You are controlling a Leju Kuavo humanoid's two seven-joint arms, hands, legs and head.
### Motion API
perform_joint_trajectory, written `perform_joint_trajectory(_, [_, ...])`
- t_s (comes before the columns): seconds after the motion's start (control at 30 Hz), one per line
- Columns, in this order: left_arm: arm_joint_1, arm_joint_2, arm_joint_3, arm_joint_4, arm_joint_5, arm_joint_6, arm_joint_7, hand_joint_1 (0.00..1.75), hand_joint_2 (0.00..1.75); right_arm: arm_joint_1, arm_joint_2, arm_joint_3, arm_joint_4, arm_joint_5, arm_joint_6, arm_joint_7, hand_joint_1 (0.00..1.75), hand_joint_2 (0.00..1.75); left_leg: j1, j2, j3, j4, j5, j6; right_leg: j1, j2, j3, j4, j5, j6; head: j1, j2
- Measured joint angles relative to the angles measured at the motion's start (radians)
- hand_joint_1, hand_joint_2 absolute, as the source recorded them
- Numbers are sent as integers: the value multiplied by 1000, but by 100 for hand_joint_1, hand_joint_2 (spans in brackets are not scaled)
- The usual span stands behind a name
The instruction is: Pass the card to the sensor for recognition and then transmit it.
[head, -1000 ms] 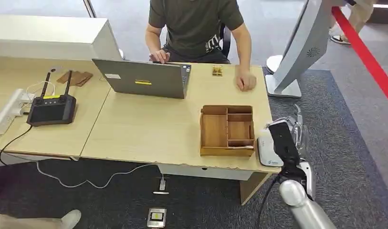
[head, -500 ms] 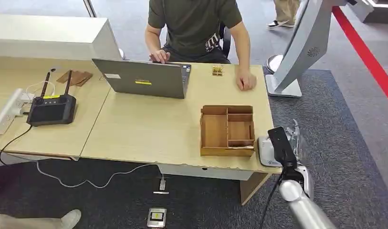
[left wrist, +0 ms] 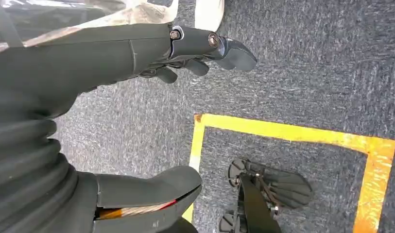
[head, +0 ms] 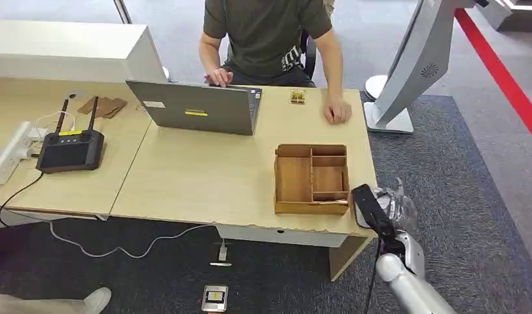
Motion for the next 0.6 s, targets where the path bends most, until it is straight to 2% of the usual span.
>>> perform_joint_trajectory(0.27, [-1, 0, -1, 0, 2, -1, 0, 0, 175, -6, -1, 39, 31, 41, 15, 34, 175, 175, 0, 0, 0, 0, 0, 0, 0, 0, 0, 0, 0, 0, 0, 0])
perform_joint_trajectory(0.6, [-1, 5, -4, 0, 21, -1, 0, 0, 175, -15, -20, 60, 2, 134, -11, 81, 175, 175, 0, 0, 0, 0, 0, 0, 0, 0, 0, 0, 0, 0, 0, 0])
